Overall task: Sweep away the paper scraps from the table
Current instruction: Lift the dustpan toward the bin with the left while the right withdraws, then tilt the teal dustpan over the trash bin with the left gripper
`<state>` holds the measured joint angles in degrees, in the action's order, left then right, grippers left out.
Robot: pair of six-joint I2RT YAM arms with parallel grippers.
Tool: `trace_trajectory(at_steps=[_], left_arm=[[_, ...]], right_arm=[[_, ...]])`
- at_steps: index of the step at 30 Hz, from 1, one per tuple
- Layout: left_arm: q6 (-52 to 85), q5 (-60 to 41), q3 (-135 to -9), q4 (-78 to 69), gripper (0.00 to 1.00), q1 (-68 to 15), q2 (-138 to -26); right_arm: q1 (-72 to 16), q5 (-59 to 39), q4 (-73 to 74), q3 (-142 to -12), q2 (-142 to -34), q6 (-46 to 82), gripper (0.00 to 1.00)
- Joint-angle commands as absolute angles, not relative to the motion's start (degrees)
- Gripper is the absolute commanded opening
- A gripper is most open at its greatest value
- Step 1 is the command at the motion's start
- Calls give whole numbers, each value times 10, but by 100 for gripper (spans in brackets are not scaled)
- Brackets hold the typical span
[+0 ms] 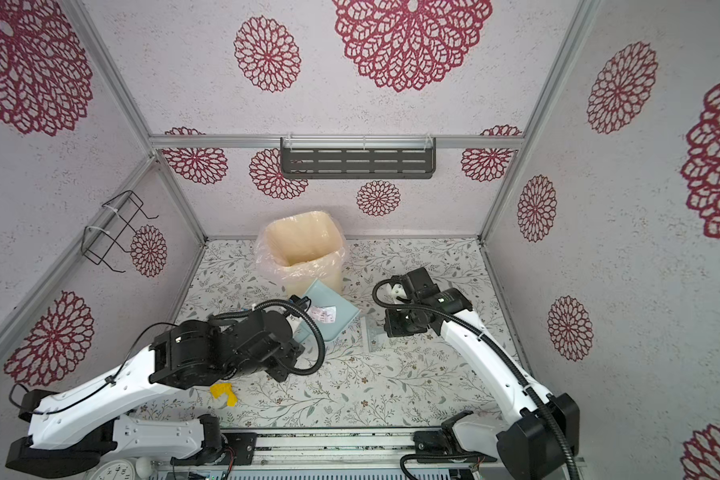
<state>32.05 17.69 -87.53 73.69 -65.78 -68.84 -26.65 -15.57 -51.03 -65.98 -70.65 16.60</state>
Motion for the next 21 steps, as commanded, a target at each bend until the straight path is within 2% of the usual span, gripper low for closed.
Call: trace_trajectory(at_steps=[1, 6, 14, 21], left_arm=[[300, 185, -932, 810, 0, -610, -699], [263, 146, -1001, 845, 0, -513, -710], [204, 92, -1042, 864, 0, -373, -729], [125, 55, -1116, 863, 0, -279, -798]], right_arm=[[-258, -177, -497, -659, -692, 172, 0], [-251, -184, -490, -657, -692, 172, 0], [-240, -191, -491, -657, -685, 169, 0], [-231, -205, -484, -645, -682, 167, 0]])
